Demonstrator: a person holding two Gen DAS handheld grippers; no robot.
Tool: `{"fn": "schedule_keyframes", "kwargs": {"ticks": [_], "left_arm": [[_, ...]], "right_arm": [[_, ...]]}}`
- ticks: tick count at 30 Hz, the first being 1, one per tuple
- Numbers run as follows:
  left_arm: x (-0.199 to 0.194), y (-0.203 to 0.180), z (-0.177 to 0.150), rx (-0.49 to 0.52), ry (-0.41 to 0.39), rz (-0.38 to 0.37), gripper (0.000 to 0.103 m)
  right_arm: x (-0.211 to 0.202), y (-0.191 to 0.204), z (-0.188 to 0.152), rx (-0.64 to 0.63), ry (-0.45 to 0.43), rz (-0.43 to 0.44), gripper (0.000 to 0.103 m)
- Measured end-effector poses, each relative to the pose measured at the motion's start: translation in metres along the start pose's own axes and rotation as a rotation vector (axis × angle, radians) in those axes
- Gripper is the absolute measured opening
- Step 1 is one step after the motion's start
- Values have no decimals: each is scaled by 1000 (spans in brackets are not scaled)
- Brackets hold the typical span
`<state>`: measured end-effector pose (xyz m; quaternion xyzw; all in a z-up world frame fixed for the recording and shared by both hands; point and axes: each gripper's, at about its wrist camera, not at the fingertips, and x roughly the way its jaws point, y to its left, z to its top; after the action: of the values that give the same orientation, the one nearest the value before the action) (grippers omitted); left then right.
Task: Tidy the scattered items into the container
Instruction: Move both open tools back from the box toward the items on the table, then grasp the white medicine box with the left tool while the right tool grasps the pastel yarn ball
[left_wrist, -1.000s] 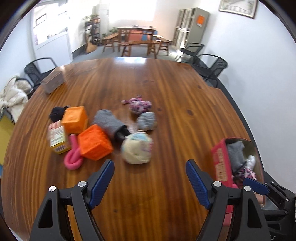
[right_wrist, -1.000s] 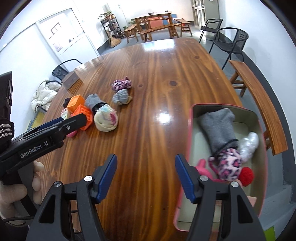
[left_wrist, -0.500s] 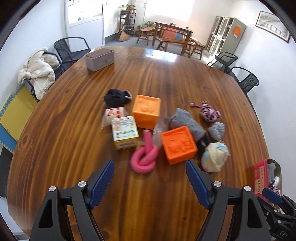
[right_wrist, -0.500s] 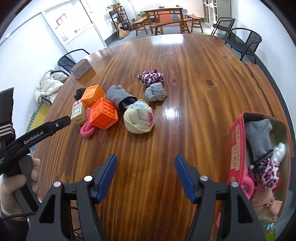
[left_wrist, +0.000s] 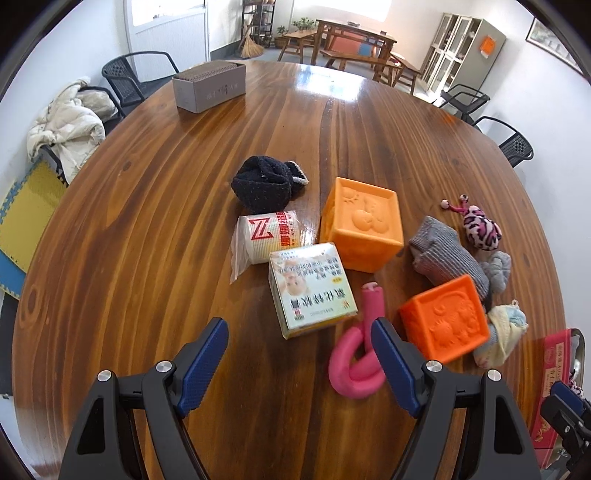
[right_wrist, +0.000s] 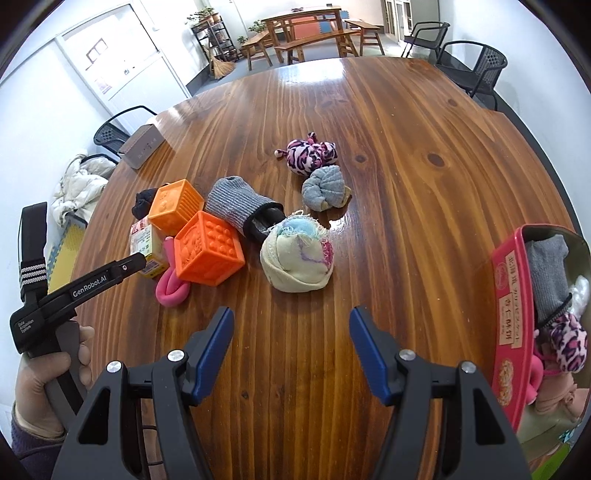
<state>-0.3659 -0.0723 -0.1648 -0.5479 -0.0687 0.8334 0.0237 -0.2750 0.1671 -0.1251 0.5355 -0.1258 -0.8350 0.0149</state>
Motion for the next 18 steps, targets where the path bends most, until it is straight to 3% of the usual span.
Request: {"fn": "schedule_keyframes", "kwargs": {"ticks": [12, 18], "left_arm": [[24, 5, 17, -12, 26, -25, 81], [31, 7, 18, 20, 19, -2, 81]], "right_arm": [[22, 8, 13, 31, 17, -42, 69], [36, 8, 22, 37, 17, -54, 69]]}}
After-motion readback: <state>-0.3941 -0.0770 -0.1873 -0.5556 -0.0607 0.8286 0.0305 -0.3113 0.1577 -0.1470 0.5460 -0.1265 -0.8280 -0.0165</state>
